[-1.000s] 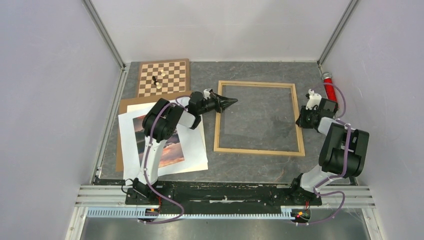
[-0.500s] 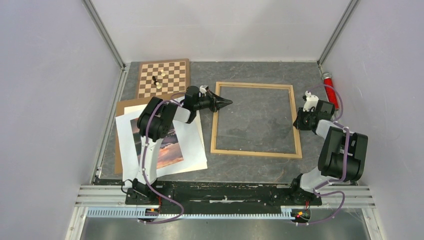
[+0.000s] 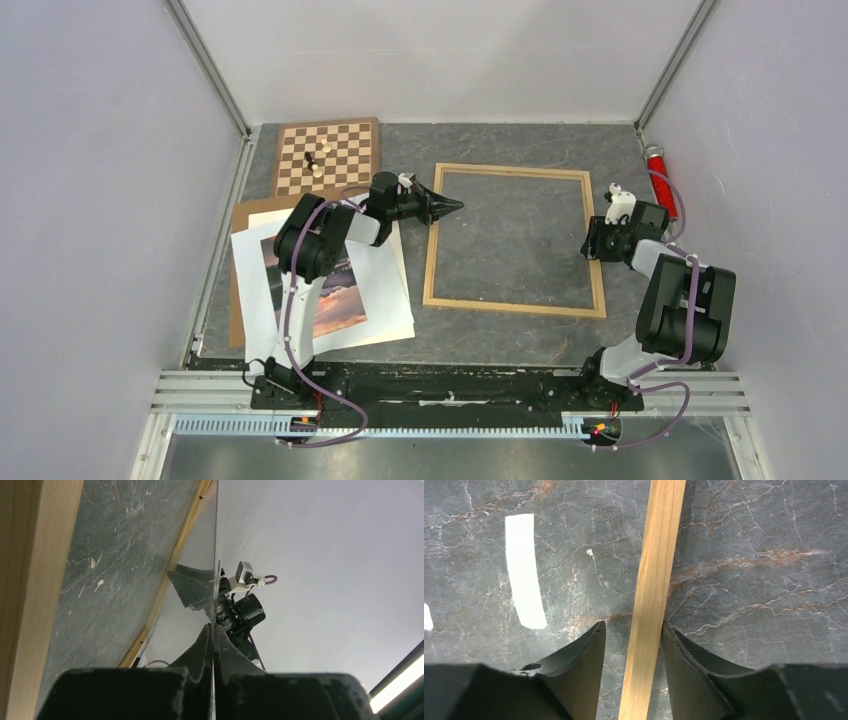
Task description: Put the photo into the frame
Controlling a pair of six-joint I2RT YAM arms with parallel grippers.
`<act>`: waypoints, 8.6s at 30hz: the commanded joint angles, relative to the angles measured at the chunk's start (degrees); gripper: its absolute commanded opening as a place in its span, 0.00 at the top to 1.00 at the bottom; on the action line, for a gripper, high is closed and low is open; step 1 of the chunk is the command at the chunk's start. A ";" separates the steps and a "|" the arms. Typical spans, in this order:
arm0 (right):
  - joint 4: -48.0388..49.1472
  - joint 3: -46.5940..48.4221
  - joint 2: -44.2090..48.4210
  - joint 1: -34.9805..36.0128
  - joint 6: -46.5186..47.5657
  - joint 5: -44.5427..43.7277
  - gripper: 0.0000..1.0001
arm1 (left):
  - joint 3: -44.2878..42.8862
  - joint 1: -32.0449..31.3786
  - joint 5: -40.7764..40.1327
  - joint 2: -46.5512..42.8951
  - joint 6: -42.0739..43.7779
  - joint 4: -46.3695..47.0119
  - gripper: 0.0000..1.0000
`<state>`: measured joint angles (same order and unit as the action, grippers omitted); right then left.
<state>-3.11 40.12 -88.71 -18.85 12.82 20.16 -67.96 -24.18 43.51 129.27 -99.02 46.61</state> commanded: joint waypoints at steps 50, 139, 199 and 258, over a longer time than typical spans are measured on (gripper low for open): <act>-3.01 0.75 5.62 -10.04 -2.72 5.52 0.49 | -4.22 -5.25 -4.98 -5.87 -31.69 22.06 0.98; -2.96 -4.43 11.28 -15.29 0.44 4.80 0.49 | 1.41 -2.67 0.60 -3.40 11.05 2.84 0.98; 0.71 -1.53 5.59 -6.00 2.78 4.05 0.52 | -5.38 -2.59 -5.57 -6.68 40.21 -16.25 0.98; 2.68 1.18 1.14 -3.65 2.75 -0.65 0.54 | -7.45 -2.62 -6.15 -8.02 44.56 -18.05 0.98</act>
<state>-2.33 39.27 -86.76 -22.70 15.09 21.10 -73.45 -26.96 37.60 125.08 -57.49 26.59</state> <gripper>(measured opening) 0.457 0.025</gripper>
